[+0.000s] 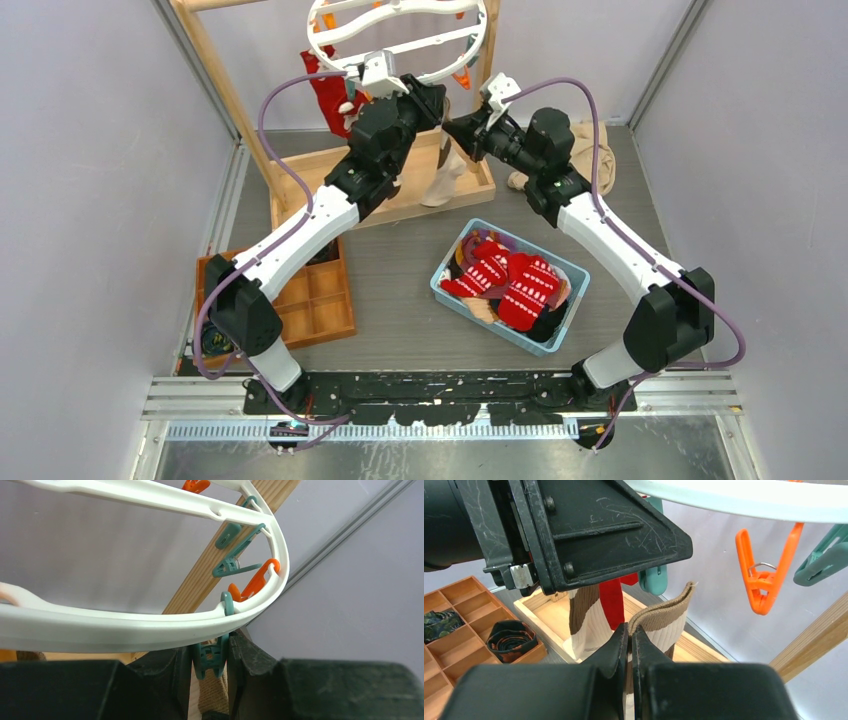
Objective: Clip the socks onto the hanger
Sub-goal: Open the clamp at the hanger, then clamp the sock onto the hanger.
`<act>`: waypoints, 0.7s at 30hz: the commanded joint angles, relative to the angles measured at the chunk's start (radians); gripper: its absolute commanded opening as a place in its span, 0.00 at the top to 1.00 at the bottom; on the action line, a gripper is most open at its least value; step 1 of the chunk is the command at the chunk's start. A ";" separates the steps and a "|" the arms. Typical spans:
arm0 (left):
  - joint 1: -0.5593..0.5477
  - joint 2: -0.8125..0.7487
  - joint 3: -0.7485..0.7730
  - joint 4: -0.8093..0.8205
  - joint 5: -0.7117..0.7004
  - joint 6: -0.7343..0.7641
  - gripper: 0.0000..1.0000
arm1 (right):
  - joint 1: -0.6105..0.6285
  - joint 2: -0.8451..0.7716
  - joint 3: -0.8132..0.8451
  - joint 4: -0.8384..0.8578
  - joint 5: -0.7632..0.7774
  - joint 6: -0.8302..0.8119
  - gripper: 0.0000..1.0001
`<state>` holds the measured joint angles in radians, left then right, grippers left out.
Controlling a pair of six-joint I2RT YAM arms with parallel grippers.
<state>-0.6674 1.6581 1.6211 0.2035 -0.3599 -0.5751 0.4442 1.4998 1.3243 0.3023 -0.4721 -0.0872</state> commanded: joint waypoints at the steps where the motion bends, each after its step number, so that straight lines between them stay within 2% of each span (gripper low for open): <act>1: 0.005 -0.034 0.060 0.027 -0.035 -0.015 0.96 | 0.007 0.007 0.057 0.038 -0.002 -0.020 0.99; 21: 0.005 -0.021 0.073 0.012 -0.016 -0.039 0.96 | 0.015 0.025 0.087 0.030 -0.011 -0.033 0.99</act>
<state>-0.6678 1.6581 1.6421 0.1783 -0.3557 -0.5995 0.4507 1.5257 1.3552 0.2985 -0.4770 -0.1036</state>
